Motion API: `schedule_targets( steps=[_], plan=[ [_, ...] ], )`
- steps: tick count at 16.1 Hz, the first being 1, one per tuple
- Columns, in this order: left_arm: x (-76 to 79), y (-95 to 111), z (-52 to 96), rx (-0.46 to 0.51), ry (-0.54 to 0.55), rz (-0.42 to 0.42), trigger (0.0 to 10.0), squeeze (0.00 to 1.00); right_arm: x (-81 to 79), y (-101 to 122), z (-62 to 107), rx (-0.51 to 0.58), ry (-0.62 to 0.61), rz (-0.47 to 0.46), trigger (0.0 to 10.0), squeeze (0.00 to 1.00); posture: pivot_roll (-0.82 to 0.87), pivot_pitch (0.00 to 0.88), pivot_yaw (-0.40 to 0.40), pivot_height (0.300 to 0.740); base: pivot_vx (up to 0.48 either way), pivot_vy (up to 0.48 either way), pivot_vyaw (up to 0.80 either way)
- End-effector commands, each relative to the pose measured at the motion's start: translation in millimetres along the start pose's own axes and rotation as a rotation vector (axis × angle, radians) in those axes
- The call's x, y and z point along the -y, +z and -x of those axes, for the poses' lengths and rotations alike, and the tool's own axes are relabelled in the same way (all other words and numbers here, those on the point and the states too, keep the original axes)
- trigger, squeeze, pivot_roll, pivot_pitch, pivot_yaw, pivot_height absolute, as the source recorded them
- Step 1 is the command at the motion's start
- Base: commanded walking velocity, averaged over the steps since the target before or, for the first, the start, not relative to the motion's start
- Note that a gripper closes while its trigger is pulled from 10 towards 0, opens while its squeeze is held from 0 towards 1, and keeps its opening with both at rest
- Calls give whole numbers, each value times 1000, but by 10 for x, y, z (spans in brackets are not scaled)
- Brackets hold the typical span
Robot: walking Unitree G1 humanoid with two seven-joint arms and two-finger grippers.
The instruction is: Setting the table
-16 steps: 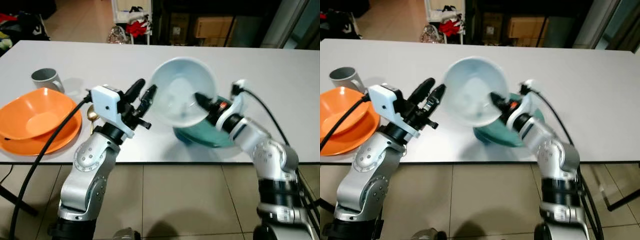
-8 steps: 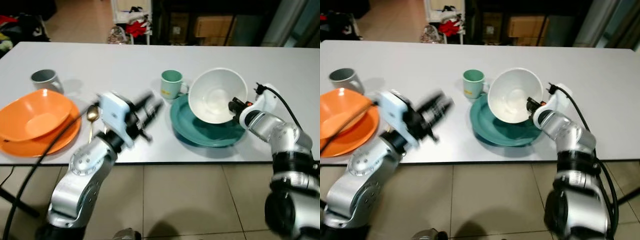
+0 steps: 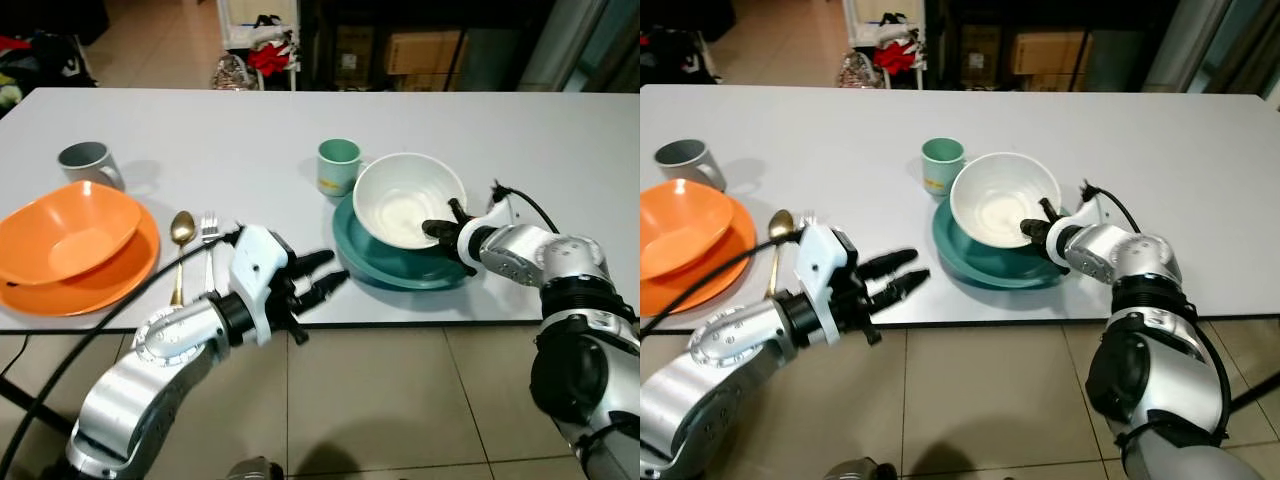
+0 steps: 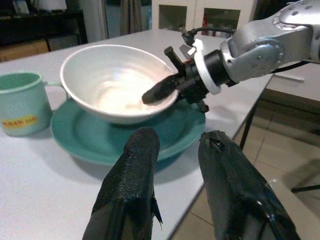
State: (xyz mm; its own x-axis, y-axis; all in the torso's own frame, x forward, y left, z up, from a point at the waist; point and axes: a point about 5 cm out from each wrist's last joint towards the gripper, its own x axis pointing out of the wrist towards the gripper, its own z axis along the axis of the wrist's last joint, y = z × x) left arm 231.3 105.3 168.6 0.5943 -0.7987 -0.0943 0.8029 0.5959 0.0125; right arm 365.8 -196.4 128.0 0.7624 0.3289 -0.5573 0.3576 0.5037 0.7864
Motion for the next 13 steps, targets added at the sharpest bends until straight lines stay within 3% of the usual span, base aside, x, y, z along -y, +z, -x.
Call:
schedule_targets(
  steps=[1, 2, 3, 6, 13],
  plan=[
    [24, 24, 2, 2, -14, -4, 10000, 0, -49, 41, 27, -9, 20, -60, 10000, 0, 71, 0, 21, 740, 0, 0, 0],
    [28, 23, 7, 0, -16, -4, 10000, 0, -41, 38, 29, -23, 19, -81, 10000, 141, 69, 0, 20, 740, 0, 0, 0],
    [32, 21, 13, -6, -21, -7, 10000, 0, -8, 21, 34, -57, 9, -114, 10000, 835, 67, 0, 21, 740, 0, 0, 0],
    [31, 29, 13, -21, -27, -10, 10000, 0, 50, 8, 37, -82, -26, -159, 10000, 937, 67, 0, 22, 740, 0, 0, 0],
    [8, 30, 4, -28, -15, -28, 10000, 0, 20, 92, 106, -81, -61, -163, 10000, 1000, 67, 0, 22, 740, 0, 0, 0]
  ],
)
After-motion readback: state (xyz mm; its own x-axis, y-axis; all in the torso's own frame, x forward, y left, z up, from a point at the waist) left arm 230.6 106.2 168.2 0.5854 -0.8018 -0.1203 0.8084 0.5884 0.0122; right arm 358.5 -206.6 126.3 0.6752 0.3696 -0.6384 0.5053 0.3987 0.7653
